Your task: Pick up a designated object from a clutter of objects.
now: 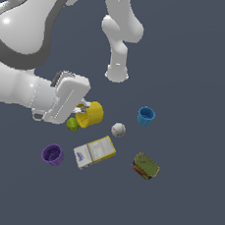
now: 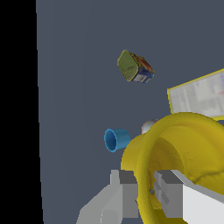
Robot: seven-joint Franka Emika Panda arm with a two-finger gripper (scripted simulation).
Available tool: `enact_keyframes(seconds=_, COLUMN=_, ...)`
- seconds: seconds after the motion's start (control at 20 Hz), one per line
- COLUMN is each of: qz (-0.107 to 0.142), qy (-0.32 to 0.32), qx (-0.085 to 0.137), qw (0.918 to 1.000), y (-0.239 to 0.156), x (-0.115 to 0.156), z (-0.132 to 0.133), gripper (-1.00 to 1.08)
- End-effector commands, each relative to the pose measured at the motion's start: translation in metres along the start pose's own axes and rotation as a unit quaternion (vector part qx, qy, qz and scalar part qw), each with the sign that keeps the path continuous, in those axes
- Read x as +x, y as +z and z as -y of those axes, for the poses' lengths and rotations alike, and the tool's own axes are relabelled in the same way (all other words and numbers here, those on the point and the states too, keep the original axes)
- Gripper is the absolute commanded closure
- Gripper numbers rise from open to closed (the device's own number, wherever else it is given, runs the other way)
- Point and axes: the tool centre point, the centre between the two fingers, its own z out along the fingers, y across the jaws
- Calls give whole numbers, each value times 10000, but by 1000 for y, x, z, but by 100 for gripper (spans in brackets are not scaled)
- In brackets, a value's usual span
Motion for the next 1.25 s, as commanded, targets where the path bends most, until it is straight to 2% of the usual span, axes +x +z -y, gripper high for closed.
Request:
enact_keyframes(seconds=0.0, qz=-431, qy=-332, qx=-154, qw=9984, y=-40, x=9, z=26, gripper=108)
enact_keyframes(seconds=0.15, qz=-910, qy=-692, qx=-318, qw=9929, y=-83, x=12, z=55, gripper=108)
enact_keyframes(seconds=0.35, qz=-1487, qy=-1120, qx=-512, qw=9812, y=-134, x=7, z=92, gripper=108)
enact_keyframes(seconds=0.6, qz=-1966, qy=-1469, qx=-665, qw=9671, y=-175, x=-5, z=124, gripper=108)
enact_keyframes(seconds=0.9, qz=-2215, qy=-1645, qx=-740, qw=9583, y=-195, x=-14, z=140, gripper=108)
enact_keyframes(seconds=1.2, qz=-2179, qy=-1614, qx=-721, qw=9598, y=-192, x=-13, z=137, gripper=108)
